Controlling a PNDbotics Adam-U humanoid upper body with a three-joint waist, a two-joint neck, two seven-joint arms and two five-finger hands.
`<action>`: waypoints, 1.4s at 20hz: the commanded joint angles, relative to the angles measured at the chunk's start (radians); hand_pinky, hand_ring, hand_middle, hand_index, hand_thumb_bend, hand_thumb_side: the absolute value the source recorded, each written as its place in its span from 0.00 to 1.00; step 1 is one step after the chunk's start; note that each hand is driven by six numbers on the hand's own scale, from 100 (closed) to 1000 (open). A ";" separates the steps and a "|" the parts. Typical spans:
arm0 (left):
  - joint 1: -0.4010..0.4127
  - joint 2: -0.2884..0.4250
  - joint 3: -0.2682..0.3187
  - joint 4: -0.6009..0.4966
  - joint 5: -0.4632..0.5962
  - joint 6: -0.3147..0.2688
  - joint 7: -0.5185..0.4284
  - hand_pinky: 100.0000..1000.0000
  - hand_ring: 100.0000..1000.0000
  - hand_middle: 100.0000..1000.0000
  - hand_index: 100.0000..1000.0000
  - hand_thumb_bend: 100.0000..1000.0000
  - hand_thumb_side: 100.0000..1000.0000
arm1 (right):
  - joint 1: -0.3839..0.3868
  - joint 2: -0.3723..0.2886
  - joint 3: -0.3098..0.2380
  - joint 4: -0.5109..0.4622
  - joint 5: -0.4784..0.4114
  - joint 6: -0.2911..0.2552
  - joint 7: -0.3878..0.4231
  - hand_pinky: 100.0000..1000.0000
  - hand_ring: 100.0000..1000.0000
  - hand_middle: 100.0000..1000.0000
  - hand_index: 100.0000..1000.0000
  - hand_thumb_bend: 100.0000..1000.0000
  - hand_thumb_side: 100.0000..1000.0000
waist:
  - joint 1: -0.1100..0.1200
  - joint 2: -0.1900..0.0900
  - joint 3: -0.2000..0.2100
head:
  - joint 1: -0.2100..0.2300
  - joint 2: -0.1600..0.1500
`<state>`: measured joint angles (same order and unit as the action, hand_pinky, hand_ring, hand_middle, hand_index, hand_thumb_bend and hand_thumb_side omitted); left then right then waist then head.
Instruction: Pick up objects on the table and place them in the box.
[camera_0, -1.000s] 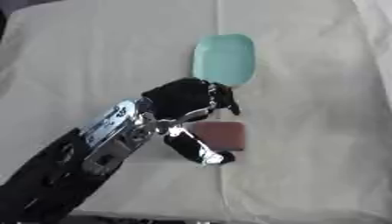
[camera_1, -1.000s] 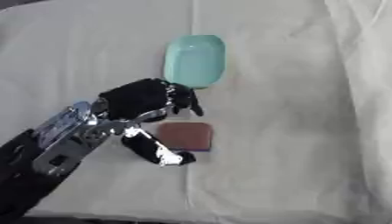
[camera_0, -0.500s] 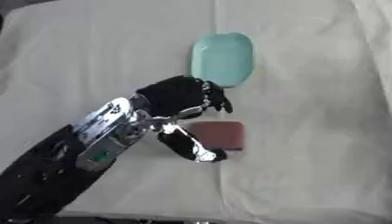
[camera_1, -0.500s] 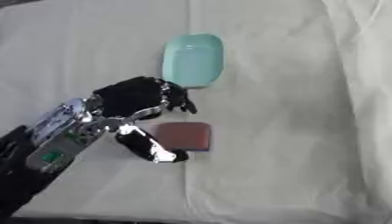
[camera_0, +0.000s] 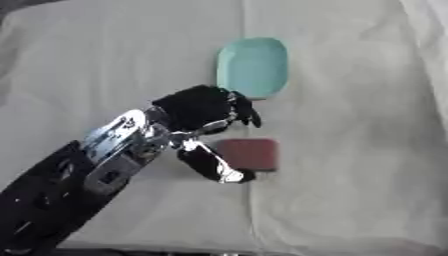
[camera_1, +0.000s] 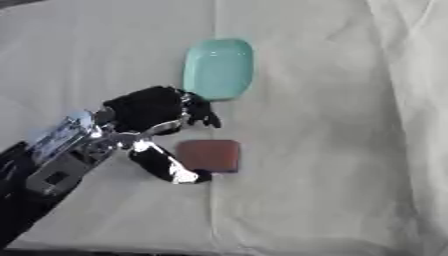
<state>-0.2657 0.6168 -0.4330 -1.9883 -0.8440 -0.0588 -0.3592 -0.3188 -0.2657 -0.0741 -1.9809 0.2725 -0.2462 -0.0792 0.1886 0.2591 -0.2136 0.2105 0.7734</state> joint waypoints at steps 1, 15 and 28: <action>-0.009 0.027 0.010 -0.012 -0.008 -0.001 -0.004 0.30 0.50 0.56 0.76 0.40 0.59 | -0.011 -0.022 -0.002 -0.019 -0.006 -0.002 0.002 0.30 0.55 0.79 0.78 0.00 0.44 | -0.004 -0.012 -0.002 | -0.010 -0.003; 0.006 -0.002 -0.024 -0.012 -0.012 0.002 -0.028 0.30 0.49 0.55 0.76 0.38 0.62 | -0.021 -0.025 0.001 -0.019 -0.006 -0.006 0.004 0.30 0.55 0.79 0.78 0.00 0.44 | 0.000 -0.011 -0.015 | -0.013 -0.003; 0.030 -0.021 -0.025 -0.012 -0.025 0.015 -0.028 0.30 0.49 0.55 0.76 0.34 0.63 | -0.041 -0.022 0.003 -0.019 -0.006 -0.012 0.001 0.30 0.54 0.79 0.78 0.00 0.44 | -0.012 -0.006 -0.028 | -0.006 -0.003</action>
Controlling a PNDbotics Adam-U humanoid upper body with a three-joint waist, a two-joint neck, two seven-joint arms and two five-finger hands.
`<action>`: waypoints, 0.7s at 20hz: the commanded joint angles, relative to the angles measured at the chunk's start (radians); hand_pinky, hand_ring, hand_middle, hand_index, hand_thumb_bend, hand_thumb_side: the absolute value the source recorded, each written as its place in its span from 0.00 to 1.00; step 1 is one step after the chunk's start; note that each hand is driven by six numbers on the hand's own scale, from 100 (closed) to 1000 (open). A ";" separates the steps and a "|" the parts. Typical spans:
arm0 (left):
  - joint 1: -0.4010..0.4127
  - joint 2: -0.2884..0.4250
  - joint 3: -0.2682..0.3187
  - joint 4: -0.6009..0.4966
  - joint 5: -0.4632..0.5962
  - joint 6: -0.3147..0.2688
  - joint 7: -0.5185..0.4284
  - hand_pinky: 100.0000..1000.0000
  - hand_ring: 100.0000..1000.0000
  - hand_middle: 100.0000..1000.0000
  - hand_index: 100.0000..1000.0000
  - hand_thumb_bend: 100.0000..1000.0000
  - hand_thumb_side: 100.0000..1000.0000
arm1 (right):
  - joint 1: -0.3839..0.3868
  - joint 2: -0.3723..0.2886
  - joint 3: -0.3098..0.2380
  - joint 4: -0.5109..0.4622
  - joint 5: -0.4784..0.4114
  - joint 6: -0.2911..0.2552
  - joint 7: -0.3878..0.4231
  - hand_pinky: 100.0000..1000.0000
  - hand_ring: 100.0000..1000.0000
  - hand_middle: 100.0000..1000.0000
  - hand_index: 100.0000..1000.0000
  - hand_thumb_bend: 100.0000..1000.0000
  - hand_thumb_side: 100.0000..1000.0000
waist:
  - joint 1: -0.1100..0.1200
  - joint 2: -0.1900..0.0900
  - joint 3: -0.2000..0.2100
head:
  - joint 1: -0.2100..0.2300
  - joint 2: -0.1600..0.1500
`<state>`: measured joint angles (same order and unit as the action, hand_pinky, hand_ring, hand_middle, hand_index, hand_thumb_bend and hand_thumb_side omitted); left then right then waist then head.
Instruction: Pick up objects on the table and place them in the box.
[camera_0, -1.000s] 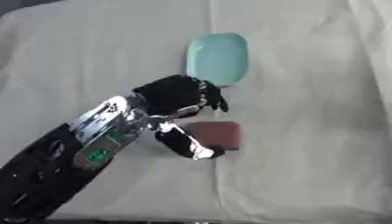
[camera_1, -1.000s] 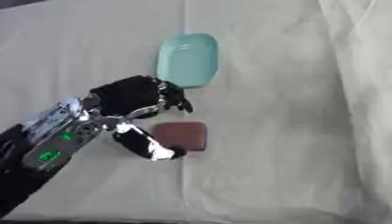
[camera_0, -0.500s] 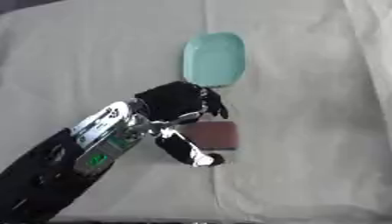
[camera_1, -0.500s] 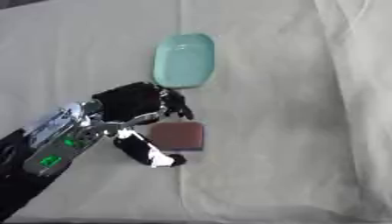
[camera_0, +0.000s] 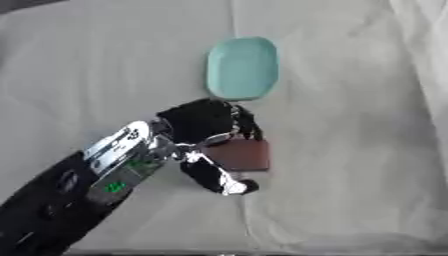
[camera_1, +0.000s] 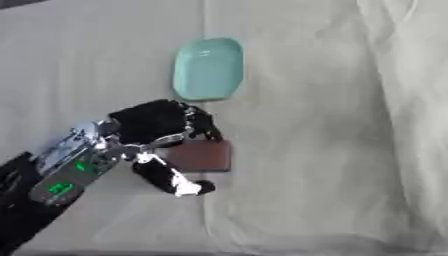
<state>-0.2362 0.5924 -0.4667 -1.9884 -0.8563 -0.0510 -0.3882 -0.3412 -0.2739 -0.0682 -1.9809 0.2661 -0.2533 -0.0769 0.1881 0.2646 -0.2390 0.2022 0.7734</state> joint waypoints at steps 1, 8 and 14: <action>0.003 0.002 0.010 -0.012 -0.014 0.009 0.001 0.29 0.49 0.54 0.76 0.33 0.63 | -0.019 -0.014 -0.003 -0.019 0.000 -0.005 -0.002 0.30 0.54 0.79 0.78 0.00 0.44 | -0.012 -0.011 -0.004 | 0.003 -0.003; 0.005 -0.004 0.029 -0.012 -0.025 0.017 0.012 0.29 0.49 0.54 0.76 0.30 0.61 | -0.021 -0.014 -0.003 -0.019 0.000 -0.005 -0.004 0.30 0.54 0.79 0.78 0.00 0.44 | -0.015 -0.008 -0.008 | 0.004 -0.003; -0.004 -0.014 0.067 -0.012 -0.037 0.031 0.033 0.29 0.48 0.54 0.76 0.29 0.59 | -0.019 -0.013 -0.004 -0.019 0.000 -0.005 -0.003 0.30 0.54 0.79 0.78 0.00 0.44 | -0.016 -0.010 -0.007 | 0.002 -0.003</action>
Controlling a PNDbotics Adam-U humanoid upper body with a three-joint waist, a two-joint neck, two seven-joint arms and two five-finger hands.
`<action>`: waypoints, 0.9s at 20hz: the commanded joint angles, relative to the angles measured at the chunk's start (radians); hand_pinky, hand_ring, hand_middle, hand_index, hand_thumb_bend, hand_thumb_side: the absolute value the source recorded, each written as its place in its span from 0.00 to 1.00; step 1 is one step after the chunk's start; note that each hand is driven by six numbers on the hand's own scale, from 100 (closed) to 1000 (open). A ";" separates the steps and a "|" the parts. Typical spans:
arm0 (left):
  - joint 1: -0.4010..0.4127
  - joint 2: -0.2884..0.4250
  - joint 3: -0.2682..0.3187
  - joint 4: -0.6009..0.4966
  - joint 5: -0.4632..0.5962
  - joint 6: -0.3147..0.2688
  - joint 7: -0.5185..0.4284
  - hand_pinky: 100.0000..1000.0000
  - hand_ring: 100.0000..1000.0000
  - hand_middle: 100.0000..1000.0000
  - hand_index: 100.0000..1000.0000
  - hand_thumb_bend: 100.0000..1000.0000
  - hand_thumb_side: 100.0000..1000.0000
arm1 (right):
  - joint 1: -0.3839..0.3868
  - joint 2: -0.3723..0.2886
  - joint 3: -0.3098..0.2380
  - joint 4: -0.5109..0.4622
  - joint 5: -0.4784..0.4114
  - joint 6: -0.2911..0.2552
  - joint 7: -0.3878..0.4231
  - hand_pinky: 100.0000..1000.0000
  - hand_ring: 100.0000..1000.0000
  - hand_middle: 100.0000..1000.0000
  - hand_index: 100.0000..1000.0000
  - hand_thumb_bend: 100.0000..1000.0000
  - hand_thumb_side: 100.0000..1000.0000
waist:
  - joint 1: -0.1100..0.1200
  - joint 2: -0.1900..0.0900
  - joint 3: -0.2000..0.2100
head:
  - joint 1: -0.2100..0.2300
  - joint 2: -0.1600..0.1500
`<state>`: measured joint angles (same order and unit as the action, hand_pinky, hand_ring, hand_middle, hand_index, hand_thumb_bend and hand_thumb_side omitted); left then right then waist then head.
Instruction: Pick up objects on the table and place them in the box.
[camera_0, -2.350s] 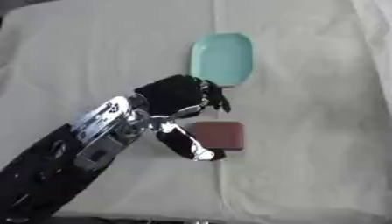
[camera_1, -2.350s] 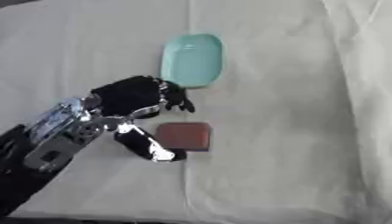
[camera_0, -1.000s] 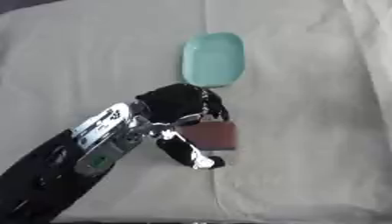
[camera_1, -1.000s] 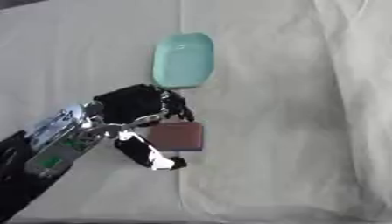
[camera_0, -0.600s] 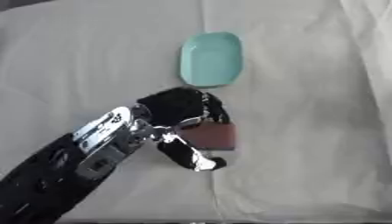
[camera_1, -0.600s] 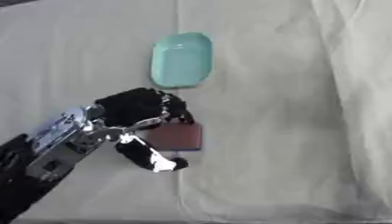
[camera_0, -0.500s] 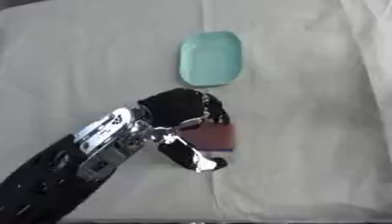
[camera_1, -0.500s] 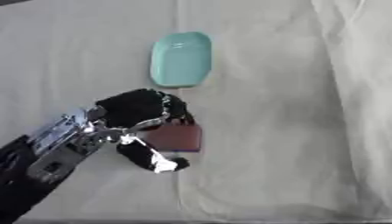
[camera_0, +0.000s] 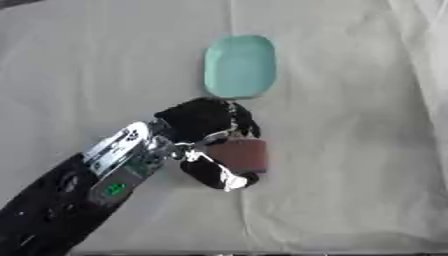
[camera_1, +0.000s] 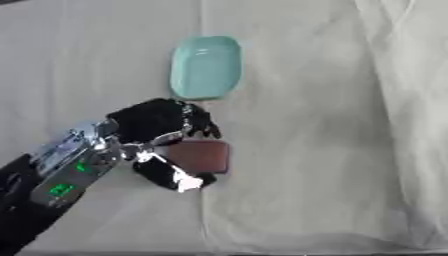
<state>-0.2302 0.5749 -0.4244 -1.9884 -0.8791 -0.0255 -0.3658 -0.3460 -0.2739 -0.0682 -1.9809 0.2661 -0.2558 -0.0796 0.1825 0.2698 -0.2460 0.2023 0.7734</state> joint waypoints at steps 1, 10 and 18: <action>-0.011 0.003 0.027 -0.012 -0.015 0.007 0.012 0.29 0.48 0.54 0.76 0.29 0.59 | -0.015 -0.013 -0.004 -0.019 0.000 -0.002 -0.001 0.30 0.54 0.79 0.78 0.00 0.44 | -0.011 -0.015 0.000 | 0.002 -0.003; -0.006 0.013 0.039 -0.012 -0.025 0.011 0.007 0.30 0.49 0.55 0.76 0.30 0.60 | -0.017 -0.016 -0.004 -0.019 0.000 -0.004 -0.002 0.30 0.54 0.79 0.78 0.00 0.44 | -0.008 -0.011 -0.002 | 0.002 -0.003; -0.001 0.015 0.035 -0.011 -0.027 0.009 0.001 0.31 0.49 0.55 0.76 0.30 0.61 | -0.018 -0.017 -0.004 -0.019 -0.001 -0.005 -0.001 0.30 0.54 0.79 0.78 0.00 0.44 | -0.004 -0.009 -0.004 | 0.003 -0.003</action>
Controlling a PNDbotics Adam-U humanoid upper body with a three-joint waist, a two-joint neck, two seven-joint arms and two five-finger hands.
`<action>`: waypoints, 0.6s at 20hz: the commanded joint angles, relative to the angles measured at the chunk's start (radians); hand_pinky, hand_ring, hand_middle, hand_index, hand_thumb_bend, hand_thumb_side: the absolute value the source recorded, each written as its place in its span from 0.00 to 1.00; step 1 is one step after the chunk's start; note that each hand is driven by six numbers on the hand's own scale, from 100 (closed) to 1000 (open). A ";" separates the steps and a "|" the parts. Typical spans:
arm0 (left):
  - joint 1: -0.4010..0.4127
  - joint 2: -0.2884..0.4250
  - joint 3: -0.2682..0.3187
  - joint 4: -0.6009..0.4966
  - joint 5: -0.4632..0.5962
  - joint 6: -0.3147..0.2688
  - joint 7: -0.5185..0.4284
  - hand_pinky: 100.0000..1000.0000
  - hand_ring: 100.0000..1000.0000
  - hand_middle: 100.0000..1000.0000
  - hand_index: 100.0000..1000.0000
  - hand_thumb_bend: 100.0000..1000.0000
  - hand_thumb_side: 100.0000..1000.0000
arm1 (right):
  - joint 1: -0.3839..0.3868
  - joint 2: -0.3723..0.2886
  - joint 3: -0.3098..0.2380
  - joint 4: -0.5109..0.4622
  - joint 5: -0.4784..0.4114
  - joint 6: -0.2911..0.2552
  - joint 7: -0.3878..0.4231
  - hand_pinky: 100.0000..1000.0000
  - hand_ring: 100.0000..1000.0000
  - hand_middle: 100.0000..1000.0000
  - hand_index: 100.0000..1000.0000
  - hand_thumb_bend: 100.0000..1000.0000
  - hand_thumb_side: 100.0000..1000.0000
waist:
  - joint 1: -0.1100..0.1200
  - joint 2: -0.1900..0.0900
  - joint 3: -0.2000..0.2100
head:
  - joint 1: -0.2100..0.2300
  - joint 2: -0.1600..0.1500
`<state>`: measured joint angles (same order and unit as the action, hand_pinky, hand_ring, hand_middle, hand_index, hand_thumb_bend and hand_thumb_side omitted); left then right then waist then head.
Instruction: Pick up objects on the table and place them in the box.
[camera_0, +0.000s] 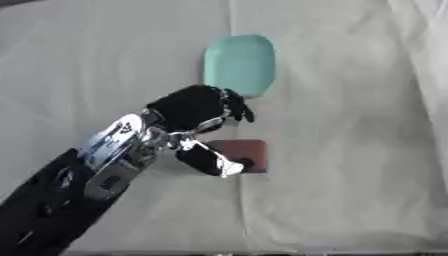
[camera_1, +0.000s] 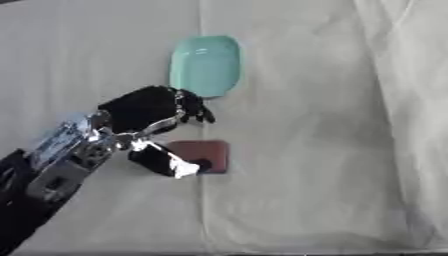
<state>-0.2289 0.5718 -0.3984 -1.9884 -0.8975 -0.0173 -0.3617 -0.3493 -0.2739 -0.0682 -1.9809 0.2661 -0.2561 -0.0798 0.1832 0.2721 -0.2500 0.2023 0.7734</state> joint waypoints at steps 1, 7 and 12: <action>-0.001 0.017 0.009 -0.010 -0.009 0.001 -0.002 0.31 0.49 0.55 0.76 0.30 0.61 | -0.015 -0.018 -0.004 -0.019 -0.001 -0.004 -0.001 0.30 0.54 0.79 0.78 0.00 0.44 | -0.005 -0.011 0.000 | 0.002 -0.003; 0.012 0.003 0.013 0.004 -0.011 0.006 0.008 0.31 0.49 0.55 0.76 0.29 0.62 | -0.015 -0.019 -0.004 -0.019 0.000 -0.004 -0.001 0.30 0.54 0.79 0.78 0.00 0.44 | -0.003 -0.008 -0.001 | 0.000 -0.003; 0.040 -0.017 0.023 0.025 -0.013 0.016 0.022 0.31 0.49 0.55 0.76 0.27 0.64 | -0.017 -0.021 -0.005 -0.019 0.000 -0.004 -0.002 0.30 0.54 0.79 0.78 0.00 0.44 | -0.002 -0.005 0.000 | -0.002 -0.003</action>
<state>-0.1887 0.5493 -0.3911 -1.9570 -0.9005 -0.0052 -0.3474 -0.3501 -0.2746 -0.0683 -1.9809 0.2661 -0.2561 -0.0799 0.1882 0.2791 -0.2505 0.2022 0.7734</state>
